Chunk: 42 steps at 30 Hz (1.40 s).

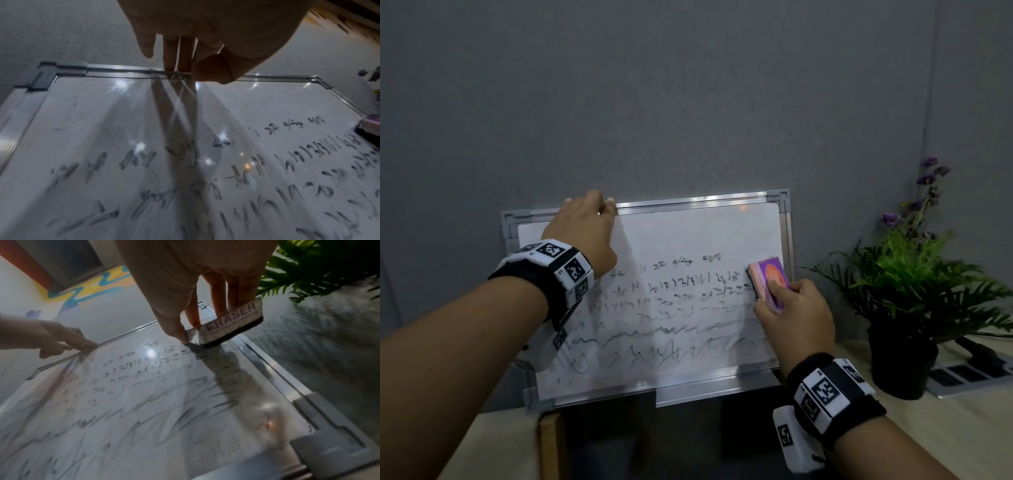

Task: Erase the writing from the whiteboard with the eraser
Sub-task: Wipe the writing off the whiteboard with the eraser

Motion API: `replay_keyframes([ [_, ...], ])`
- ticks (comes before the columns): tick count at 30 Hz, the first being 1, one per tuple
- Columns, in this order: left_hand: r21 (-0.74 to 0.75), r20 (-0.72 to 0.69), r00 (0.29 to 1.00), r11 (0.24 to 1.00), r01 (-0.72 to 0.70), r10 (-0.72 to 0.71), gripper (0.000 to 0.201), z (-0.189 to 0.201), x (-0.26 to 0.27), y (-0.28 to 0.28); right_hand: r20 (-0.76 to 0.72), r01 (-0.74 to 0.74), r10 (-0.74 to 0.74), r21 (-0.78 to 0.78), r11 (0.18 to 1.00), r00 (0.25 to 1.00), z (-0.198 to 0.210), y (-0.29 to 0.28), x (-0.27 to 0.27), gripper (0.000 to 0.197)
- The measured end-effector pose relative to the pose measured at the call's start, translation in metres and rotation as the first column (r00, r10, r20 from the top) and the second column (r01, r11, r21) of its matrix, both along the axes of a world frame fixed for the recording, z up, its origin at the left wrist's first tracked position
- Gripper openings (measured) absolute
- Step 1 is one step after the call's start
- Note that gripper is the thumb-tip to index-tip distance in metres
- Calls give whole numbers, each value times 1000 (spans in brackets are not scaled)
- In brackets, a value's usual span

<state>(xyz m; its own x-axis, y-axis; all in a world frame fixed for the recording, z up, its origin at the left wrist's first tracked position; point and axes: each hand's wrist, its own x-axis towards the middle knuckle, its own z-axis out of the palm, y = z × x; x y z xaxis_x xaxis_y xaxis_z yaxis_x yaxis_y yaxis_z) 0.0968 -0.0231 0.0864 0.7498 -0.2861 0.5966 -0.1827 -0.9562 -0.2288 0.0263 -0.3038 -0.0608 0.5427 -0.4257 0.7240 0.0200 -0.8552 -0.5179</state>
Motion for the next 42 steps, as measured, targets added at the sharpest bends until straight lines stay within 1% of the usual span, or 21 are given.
replay_keyframes([
  [3,0,1,1000,1000,2,-2,81,0,0,0,-11,-39,39,16,999,999,4,-1,2,42],
  [8,-5,2,1000,1000,3,-3,81,0,-2,-1,-66,-80,77,-44,996,995,-2,10,-2,40],
  [11,4,0,1000,1000,2,-2,80,1,-2,0,-100,-52,48,-32,998,994,-9,10,-6,40],
  [14,-3,0,1000,1000,4,-4,80,0,-1,0,-70,-8,8,0,1000,998,-4,1,-6,40],
  [18,-14,3,1000,1000,9,-9,79,0,0,0,-94,-26,24,-18,1000,995,2,1,-5,43],
  [21,-17,5,1000,1000,5,-5,80,0,-1,0,-137,-41,35,-41,998,990,-3,7,-9,43],
  [25,-8,6,1000,1000,3,-3,79,1,-1,0,-175,-1,-6,-40,999,985,-9,7,-12,44],
  [31,-4,3,1000,1000,-4,4,80,1,-3,-1,-95,-40,38,-29,999,995,-2,3,-5,44],
  [38,-6,5,1000,1000,-7,7,82,1,-1,0,-115,-11,9,-22,1000,993,-9,1,-8,43],
  [42,-2,5,1000,1000,-5,5,82,0,0,0,-75,-70,69,-12,997,995,1,-3,-4,43],
])
